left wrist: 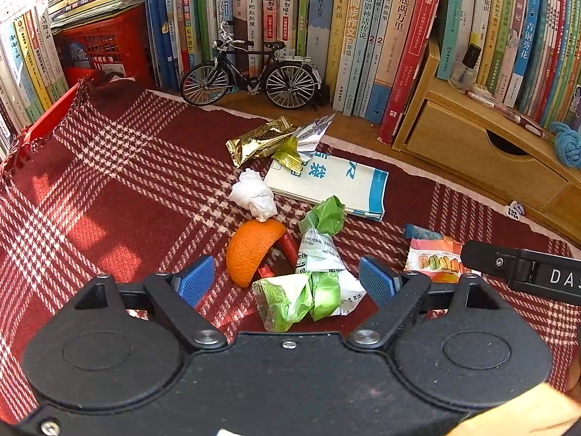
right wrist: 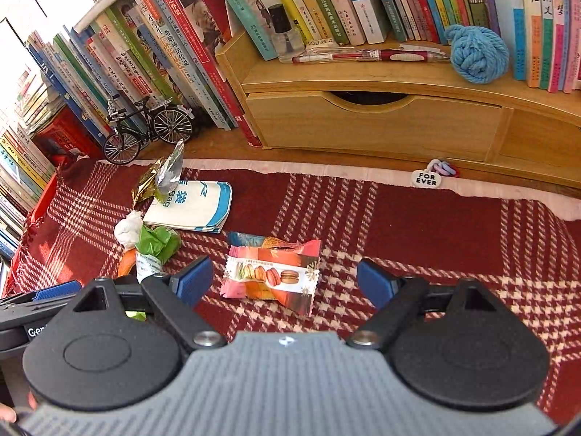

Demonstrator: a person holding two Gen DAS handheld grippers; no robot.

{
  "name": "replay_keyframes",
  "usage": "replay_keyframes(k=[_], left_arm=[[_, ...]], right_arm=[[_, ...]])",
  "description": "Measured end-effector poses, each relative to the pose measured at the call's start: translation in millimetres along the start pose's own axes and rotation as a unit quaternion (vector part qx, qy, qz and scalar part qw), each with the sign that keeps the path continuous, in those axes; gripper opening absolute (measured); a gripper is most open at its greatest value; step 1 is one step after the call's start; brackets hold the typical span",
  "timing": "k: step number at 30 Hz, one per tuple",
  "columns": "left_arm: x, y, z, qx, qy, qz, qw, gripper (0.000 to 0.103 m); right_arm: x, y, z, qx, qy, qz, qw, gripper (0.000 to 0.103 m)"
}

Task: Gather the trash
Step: 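Grasp the green plastic wrapper with the left gripper while the right gripper grasps the macaron snack bag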

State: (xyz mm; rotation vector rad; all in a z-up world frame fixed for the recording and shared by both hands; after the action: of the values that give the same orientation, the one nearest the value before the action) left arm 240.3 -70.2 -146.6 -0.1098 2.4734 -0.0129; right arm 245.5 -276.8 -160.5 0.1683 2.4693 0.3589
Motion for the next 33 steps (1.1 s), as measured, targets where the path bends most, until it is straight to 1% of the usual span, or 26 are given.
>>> replay_keyframes(k=[6, 9, 13, 16, 17, 19, 20, 21, 22, 24, 27, 30, 31, 33], left_arm=[[4, 3, 12, 0.002, -0.008, -0.002, 1.0000, 0.086], [5, 2, 13, 0.014, -0.014, -0.005, 0.9998, 0.085], [5, -1, 16, 0.012, -0.020, 0.003, 0.9997, 0.081], [8, -1, 19, 0.019, -0.013, 0.000, 0.9997, 0.073], [9, -1, 19, 0.023, -0.012, -0.002, 0.9997, 0.071], [11, -3, 19, 0.033, -0.010, -0.004, 0.9994, 0.063], [10, -4, 19, 0.038, -0.011, -0.006, 0.9992, 0.061], [9, -5, 19, 0.040, -0.011, -0.007, 0.9991, 0.060], [8, -6, 19, 0.042, -0.012, -0.008, 0.9990, 0.060], [5, -10, 20, 0.048, -0.013, -0.008, 0.9988, 0.060], [5, -19, 30, 0.047, 0.006, 0.001, 0.9989, 0.062], [7, -27, 37, 0.039, 0.009, 0.011, 0.9991, 0.067], [7, -28, 39, 0.040, 0.011, 0.010, 0.9991, 0.067], [8, -32, 42, 0.047, 0.013, 0.007, 0.9988, 0.067]], right_arm=[[1, 4, 15, -0.012, 0.005, -0.005, 1.000, 0.092], [3, 7, 23, -0.010, 0.008, -0.012, 1.000, 0.092], [4, 7, 32, -0.006, 0.008, -0.008, 1.000, 0.092], [6, 7, 37, -0.008, 0.013, -0.008, 1.000, 0.092], [7, 7, 38, -0.008, 0.014, -0.010, 1.000, 0.090], [9, 8, 40, -0.008, 0.015, -0.014, 1.000, 0.083], [10, 8, 40, -0.007, 0.016, -0.016, 1.000, 0.070], [11, 7, 39, -0.006, 0.016, -0.018, 1.000, 0.060], [11, 6, 37, -0.006, 0.012, -0.019, 1.000, 0.058], [12, 4, 29, -0.004, 0.001, -0.024, 1.000, 0.050], [11, -5, 18, 0.006, -0.008, -0.010, 1.000, 0.048], [13, -13, 13, 0.010, -0.004, 0.004, 1.000, 0.049], [14, -14, 12, 0.010, 0.000, 0.006, 1.000, 0.050], [18, -14, 13, 0.006, 0.011, 0.003, 1.000, 0.059]])
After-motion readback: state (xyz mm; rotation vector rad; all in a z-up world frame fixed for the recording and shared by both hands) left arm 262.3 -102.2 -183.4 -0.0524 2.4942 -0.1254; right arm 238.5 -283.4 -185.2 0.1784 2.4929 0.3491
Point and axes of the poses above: each gripper's, at about its wrist camera, not at the fingertips, and z roughly the way its jaws point, y to its left, x to its underside, the point moved 5 cm from there along z, roughly the way its jaws point, and after that the axes turned 7 degrees about -y, right-handed, at the moved point
